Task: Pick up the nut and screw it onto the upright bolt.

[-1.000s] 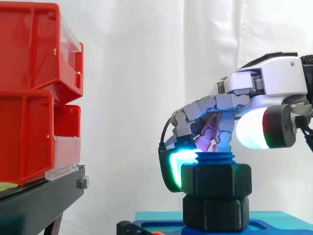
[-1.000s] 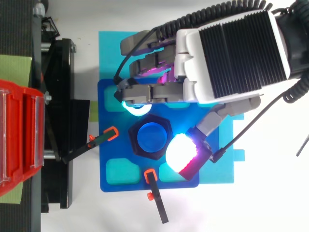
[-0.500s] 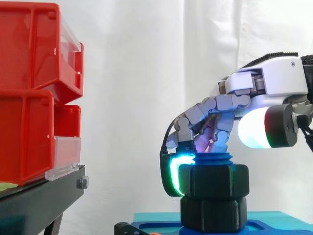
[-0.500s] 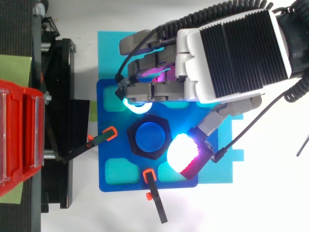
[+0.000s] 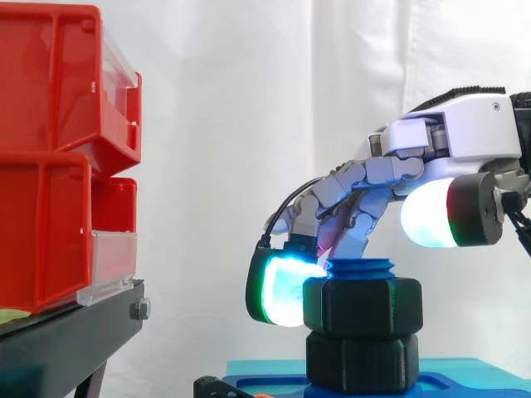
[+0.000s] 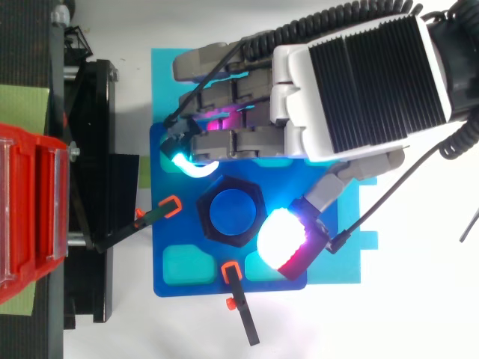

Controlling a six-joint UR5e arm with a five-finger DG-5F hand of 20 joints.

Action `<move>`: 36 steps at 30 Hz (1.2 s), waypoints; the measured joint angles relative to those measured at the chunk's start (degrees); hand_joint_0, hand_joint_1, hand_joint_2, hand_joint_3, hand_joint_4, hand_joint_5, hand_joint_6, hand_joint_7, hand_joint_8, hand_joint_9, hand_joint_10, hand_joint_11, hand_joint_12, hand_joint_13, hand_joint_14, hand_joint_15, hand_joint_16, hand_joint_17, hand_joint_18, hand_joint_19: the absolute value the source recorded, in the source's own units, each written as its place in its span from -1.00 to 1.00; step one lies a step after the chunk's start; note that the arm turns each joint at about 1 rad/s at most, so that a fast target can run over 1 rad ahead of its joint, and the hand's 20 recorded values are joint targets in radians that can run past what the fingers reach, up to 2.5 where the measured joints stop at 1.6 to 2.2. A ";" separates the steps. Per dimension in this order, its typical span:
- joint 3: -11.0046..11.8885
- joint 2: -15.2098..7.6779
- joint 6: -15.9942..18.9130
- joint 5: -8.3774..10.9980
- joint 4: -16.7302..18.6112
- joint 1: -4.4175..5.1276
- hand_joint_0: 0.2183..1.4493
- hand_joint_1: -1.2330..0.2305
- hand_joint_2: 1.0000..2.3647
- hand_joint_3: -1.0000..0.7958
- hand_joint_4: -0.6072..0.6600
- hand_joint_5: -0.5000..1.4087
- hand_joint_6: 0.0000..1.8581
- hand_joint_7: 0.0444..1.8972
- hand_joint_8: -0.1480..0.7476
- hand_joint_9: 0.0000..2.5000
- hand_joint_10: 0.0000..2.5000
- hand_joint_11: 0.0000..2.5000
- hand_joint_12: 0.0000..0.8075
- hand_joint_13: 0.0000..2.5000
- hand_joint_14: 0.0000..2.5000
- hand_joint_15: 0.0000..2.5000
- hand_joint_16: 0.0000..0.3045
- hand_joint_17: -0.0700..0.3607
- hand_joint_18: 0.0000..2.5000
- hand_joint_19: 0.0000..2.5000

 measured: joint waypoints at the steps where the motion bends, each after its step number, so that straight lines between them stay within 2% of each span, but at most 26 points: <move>1: 0.00 0.00 0.00 0.02 0.07 0.07 -0.56 0.50 -1.00 -0.44 0.30 -0.57 -0.46 -0.21 -0.15 -0.34 -1.00 -1.00 -0.30 -0.57 -1.00 -1.00 -0.77 -0.32 -0.85 -1.00; 6: -0.01 0.02 0.03 0.20 0.21 0.48 -0.56 0.51 -1.00 -0.44 0.35 -0.55 -0.46 -0.12 -0.14 -0.34 -1.00 -1.00 -0.29 -0.58 -1.00 -1.00 -0.78 -0.32 -0.86 -1.00; 8: -0.01 0.04 0.09 0.25 0.18 0.64 -0.56 0.51 -1.00 -0.44 0.38 -0.53 -0.46 -0.01 -0.13 -0.34 -1.00 -1.00 -0.30 -0.58 -1.00 -1.00 -0.78 -0.32 -0.86 -1.00; 14: -0.01 0.06 0.42 0.40 -0.20 1.07 -0.54 0.50 -1.00 -0.44 0.36 -0.51 -0.46 0.14 -0.12 -0.33 -1.00 -1.00 -0.30 -0.57 -1.00 -1.00 -0.78 -0.33 -0.86 -1.00; 19: -0.01 0.07 0.51 0.49 -0.43 1.18 -0.54 0.50 -1.00 -0.44 0.37 -0.51 -0.46 0.18 -0.12 -0.32 -1.00 -1.00 -0.30 -0.57 -1.00 -1.00 -0.79 -0.34 -0.85 -1.00; 28: -0.02 0.03 0.53 0.51 -0.46 1.17 -0.54 0.48 -1.00 -0.44 0.38 -0.51 -0.46 0.10 -0.12 -0.33 -1.00 -1.00 -0.30 -0.57 -1.00 -1.00 -0.79 -0.34 -0.85 -1.00; 36: -1.25 0.03 0.53 0.22 0.72 0.77 -0.53 0.47 -1.00 -0.44 0.37 -0.50 -0.46 0.20 -0.11 -0.32 -1.00 -1.00 -0.31 -0.56 -1.00 -1.00 -0.79 -0.34 -0.84 -1.00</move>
